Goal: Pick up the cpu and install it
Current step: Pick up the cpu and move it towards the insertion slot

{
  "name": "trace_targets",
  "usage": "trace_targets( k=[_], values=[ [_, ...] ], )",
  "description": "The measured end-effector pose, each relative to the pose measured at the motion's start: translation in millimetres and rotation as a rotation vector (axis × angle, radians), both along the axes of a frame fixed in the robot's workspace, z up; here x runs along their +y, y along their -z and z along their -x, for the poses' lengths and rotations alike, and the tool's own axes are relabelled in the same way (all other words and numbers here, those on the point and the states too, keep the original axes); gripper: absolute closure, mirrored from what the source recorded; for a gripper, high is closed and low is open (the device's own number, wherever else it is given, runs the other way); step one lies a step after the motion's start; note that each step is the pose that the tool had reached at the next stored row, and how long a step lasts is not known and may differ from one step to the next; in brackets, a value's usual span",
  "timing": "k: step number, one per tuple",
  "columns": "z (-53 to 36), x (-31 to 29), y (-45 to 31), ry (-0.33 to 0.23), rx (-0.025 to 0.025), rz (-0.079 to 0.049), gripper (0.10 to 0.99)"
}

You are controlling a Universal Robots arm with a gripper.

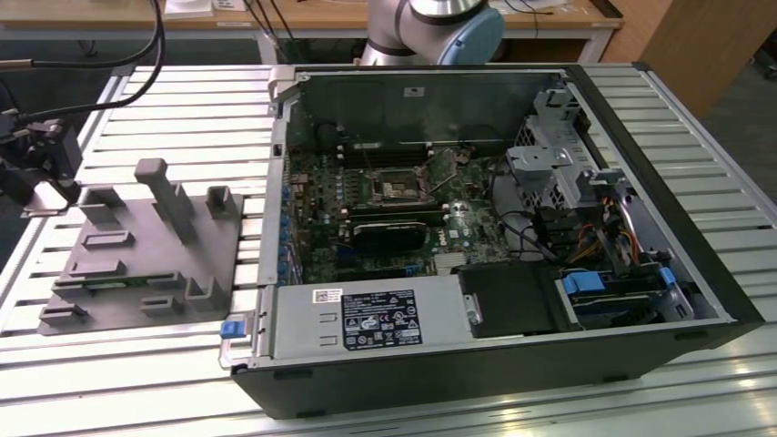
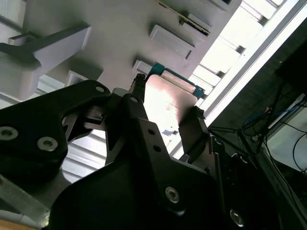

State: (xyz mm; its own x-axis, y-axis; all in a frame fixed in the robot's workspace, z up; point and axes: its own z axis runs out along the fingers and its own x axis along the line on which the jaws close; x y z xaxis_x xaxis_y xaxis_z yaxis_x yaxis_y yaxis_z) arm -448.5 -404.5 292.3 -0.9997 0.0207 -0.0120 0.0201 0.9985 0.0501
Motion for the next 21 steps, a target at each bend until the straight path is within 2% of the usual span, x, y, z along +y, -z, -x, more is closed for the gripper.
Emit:
trace_targets(
  k=[21],
  values=[
    [0.0,2.4,-17.2,0.001,0.0001,0.0,0.553]
  ],
)
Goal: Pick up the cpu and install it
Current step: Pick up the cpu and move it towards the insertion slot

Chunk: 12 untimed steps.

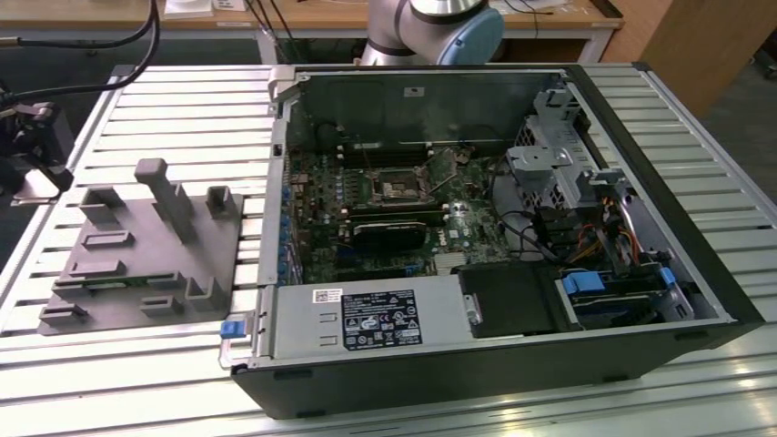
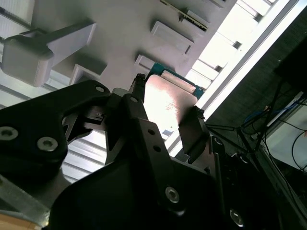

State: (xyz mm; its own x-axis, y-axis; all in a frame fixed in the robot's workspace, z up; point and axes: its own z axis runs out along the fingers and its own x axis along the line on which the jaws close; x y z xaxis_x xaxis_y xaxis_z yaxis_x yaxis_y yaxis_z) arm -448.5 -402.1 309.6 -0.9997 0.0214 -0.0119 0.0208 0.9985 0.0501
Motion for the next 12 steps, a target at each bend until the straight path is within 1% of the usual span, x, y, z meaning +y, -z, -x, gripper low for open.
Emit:
trace_targets(
  k=[12],
  values=[
    [0.0,1.3,-8.5,0.0,-0.0001,0.0,0.553]
  ],
)
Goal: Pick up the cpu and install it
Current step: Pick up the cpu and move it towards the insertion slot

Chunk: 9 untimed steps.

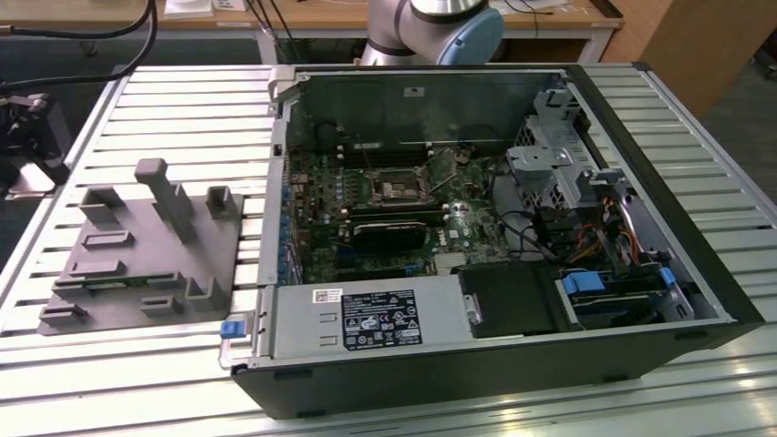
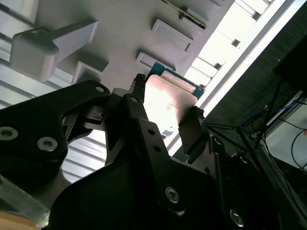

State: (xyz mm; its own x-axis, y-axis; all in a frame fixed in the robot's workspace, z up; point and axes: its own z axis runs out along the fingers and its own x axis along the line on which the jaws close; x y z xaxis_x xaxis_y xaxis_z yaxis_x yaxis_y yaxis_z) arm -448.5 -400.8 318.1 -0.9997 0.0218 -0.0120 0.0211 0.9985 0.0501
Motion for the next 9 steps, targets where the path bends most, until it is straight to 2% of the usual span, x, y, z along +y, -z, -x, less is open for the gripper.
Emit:
trace_targets(
  k=[9],
  values=[
    [0.0,0.7,-7.6,0.0,0.0,0.0,0.553]
  ],
)
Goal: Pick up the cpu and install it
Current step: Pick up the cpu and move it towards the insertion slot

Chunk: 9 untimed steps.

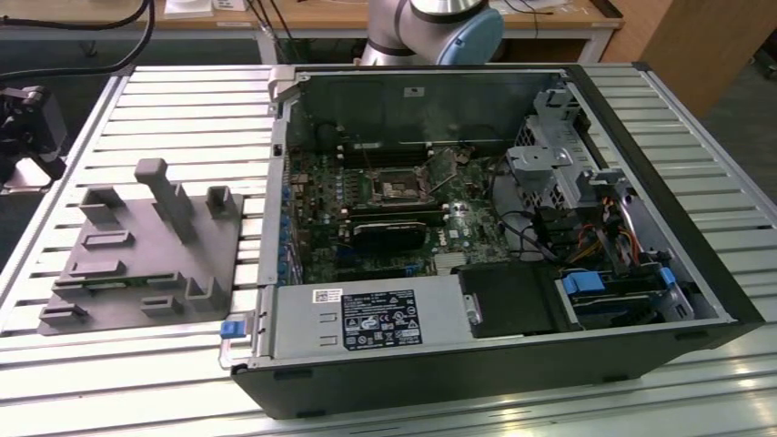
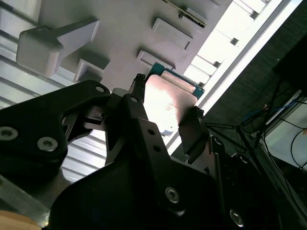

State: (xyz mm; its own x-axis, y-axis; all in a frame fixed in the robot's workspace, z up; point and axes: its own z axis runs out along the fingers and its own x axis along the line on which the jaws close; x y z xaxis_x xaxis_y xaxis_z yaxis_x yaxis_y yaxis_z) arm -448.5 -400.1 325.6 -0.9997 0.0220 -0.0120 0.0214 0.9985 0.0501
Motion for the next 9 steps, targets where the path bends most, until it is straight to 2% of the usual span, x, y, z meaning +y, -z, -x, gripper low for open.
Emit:
trace_targets(
  k=[9],
  values=[
    [0.0,0.4,-6.9,0.0,0.0,0.0,0.553]
  ],
)
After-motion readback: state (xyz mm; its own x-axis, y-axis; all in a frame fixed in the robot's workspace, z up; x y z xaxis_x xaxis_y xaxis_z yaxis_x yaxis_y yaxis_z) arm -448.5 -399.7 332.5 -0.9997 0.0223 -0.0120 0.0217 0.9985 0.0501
